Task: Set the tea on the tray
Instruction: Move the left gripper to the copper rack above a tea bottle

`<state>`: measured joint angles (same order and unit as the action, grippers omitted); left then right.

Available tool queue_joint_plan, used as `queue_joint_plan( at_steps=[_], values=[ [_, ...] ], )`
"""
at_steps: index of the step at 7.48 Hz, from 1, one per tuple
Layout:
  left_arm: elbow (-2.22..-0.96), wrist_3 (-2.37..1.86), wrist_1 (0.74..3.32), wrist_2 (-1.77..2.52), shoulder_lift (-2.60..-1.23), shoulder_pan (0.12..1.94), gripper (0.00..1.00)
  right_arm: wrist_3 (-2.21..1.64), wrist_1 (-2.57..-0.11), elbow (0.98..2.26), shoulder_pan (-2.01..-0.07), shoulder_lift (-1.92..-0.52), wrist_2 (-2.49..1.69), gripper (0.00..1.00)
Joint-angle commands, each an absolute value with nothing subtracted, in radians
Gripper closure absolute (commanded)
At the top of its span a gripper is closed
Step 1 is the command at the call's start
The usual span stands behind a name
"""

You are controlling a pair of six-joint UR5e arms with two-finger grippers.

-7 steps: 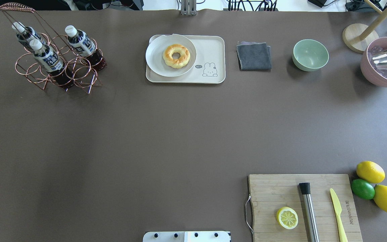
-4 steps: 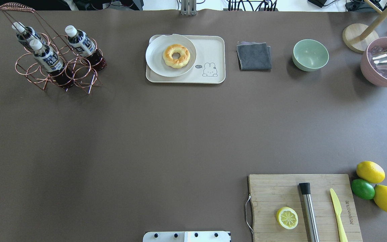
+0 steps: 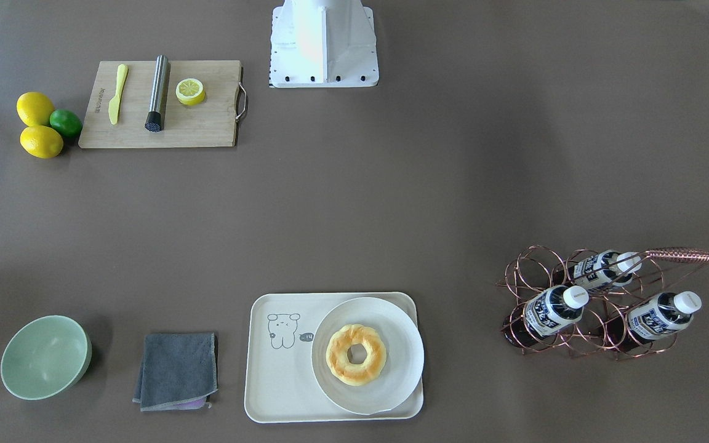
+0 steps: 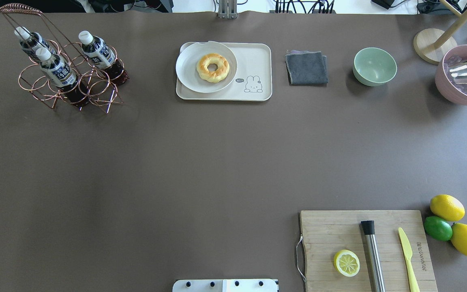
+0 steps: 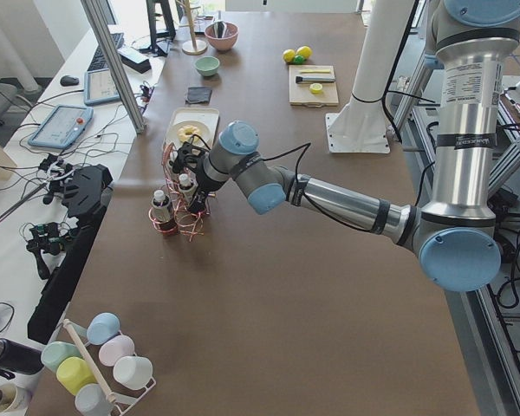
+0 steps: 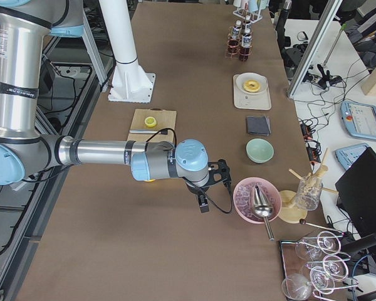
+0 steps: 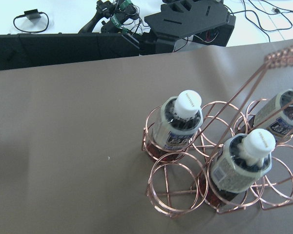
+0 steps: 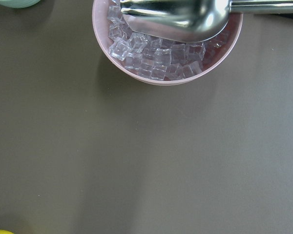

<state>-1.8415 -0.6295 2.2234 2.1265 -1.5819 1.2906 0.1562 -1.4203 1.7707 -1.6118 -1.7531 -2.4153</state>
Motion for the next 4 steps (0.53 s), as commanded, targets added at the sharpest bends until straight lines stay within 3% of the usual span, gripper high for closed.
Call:
queue_joint_plan(
  at_steps=[1, 4],
  values=[
    [-1.844, -0.730, 2.226, 1.950, -1.635, 1.152, 0.03, 0.155, -1.416, 1.766, -1.591, -1.750, -2.419, 0.00],
    [-1.800, -0.805, 2.215, 1.888, -1.709, 1.051, 0.03, 0.150, -1.413, 1.766, -1.575, -1.744, -2.411, 0.00]
  ],
)
